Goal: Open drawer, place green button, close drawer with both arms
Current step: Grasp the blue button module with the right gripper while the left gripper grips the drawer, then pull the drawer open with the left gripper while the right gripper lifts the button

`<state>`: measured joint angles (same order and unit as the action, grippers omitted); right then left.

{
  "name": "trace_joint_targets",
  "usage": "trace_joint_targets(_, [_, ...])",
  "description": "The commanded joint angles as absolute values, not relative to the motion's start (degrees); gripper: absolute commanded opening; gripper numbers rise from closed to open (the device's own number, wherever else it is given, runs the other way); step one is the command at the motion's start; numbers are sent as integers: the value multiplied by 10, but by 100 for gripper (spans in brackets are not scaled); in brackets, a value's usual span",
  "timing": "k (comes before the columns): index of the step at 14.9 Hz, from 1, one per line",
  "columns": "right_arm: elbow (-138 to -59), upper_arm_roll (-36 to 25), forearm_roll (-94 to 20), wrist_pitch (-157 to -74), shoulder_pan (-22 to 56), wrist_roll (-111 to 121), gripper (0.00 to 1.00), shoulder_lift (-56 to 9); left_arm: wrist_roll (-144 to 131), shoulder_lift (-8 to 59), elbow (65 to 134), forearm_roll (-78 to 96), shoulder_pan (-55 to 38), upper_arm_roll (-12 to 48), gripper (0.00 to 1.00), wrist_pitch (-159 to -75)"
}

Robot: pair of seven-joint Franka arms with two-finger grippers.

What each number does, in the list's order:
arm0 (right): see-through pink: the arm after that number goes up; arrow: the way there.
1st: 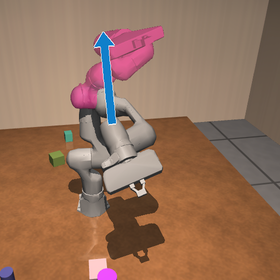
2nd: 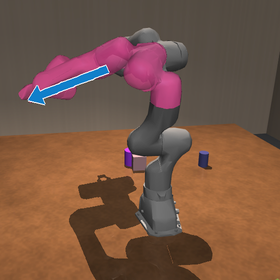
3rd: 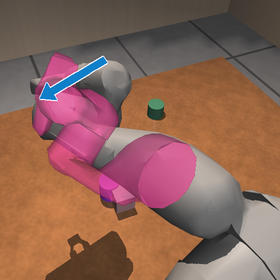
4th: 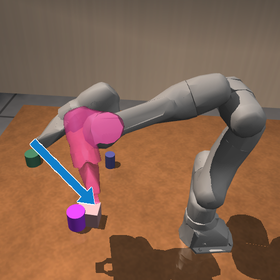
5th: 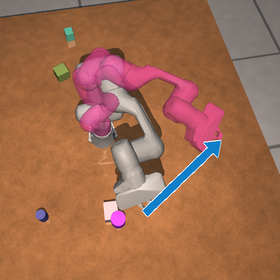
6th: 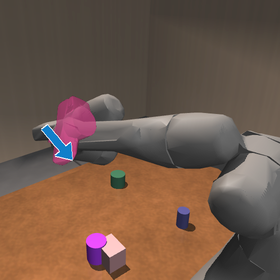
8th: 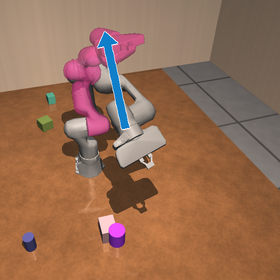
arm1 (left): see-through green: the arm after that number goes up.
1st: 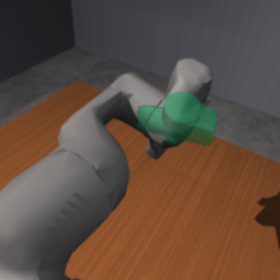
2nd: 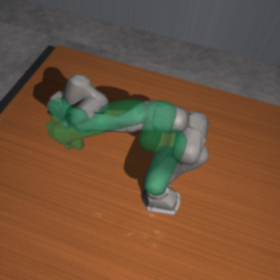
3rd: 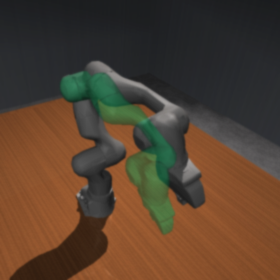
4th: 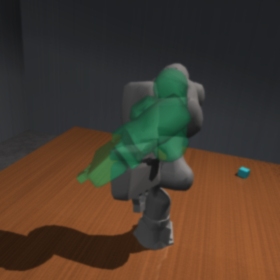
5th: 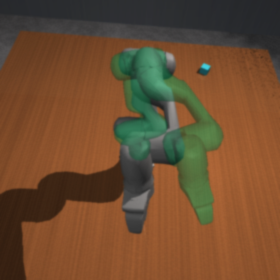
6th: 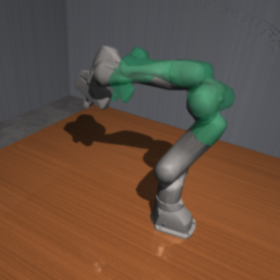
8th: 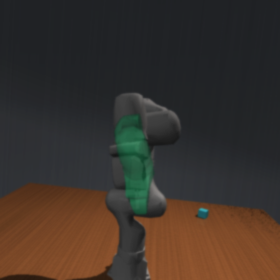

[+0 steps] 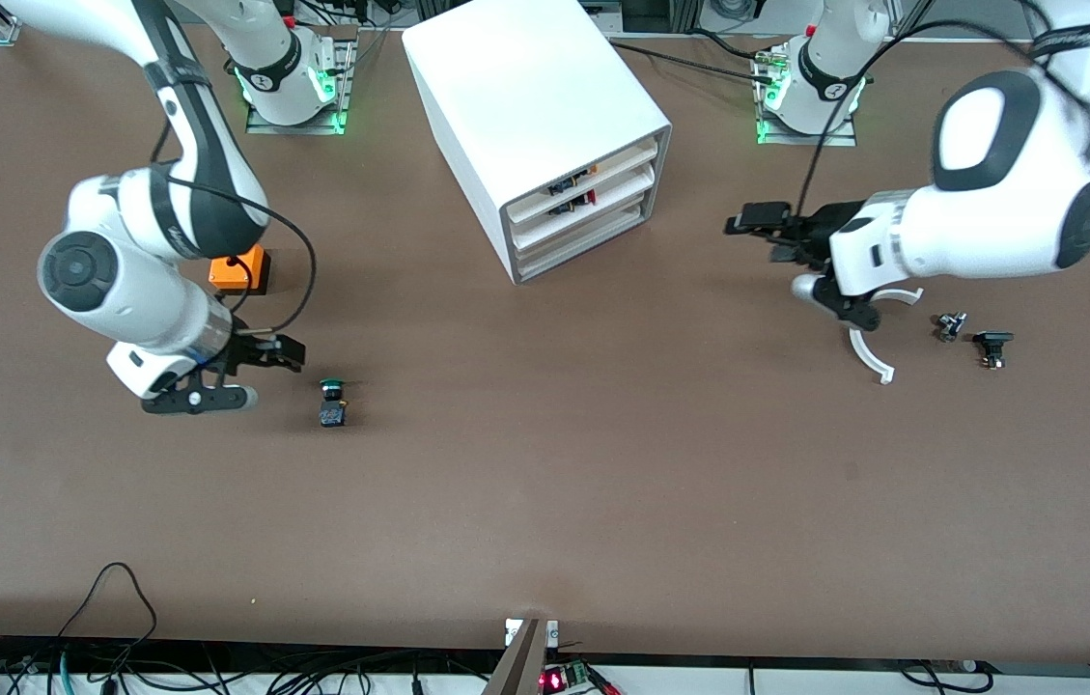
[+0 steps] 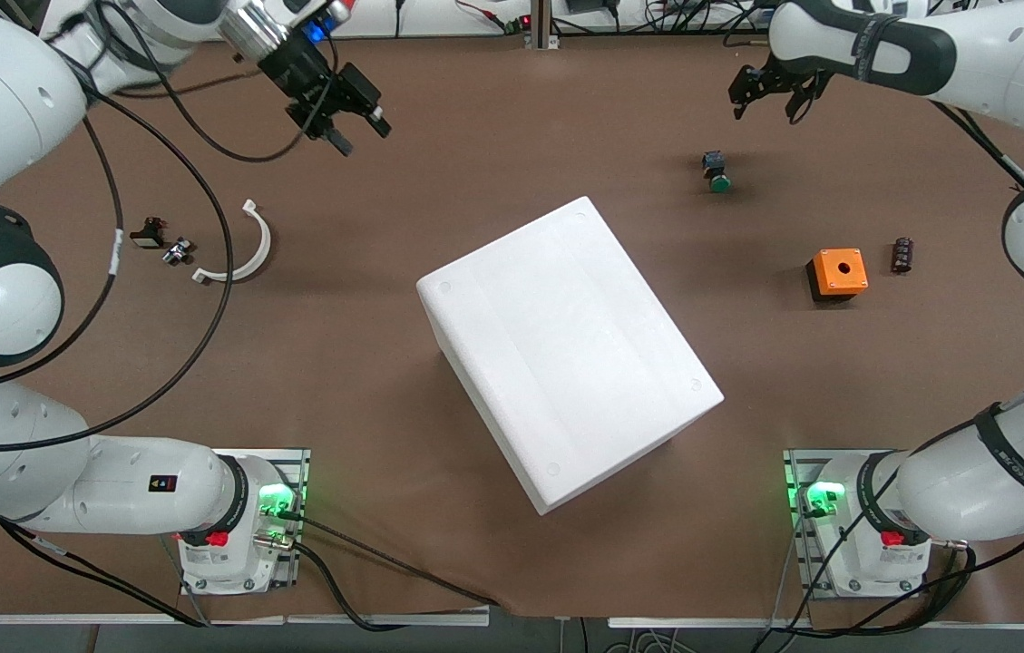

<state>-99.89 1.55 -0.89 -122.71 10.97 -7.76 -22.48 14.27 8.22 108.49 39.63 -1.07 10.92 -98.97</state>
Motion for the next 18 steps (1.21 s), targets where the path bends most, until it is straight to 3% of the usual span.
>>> trace_joint_targets(1, [-1007,23,-18,-1288,112,-70,100,-256,265,67,1189,510,-9,109,98,-1068])
trace_joint_targets(4, [-1008,23,-18,-1352,116,-70,100,-302,431,86,1280,612,-9,122,98,-1142])
trace_joint_targets(10, [-1005,23,-18,-1412,121,-71,100,-359,650,191,1335,806,-12,135,97,-1140])
trace_joint_targets(12, [-1003,23,-17,-1414,120,-70,100,-367,705,227,1352,854,-11,160,91,-1141])
trace_joint_targets(15, [-1003,23,-17,-1420,120,-71,100,-381,733,250,1360,867,-11,162,68,-1136])
trace_joint_targets(18, [-1002,23,-17,-1440,120,-70,100,-396,733,257,1380,872,-6,176,65,-1124])
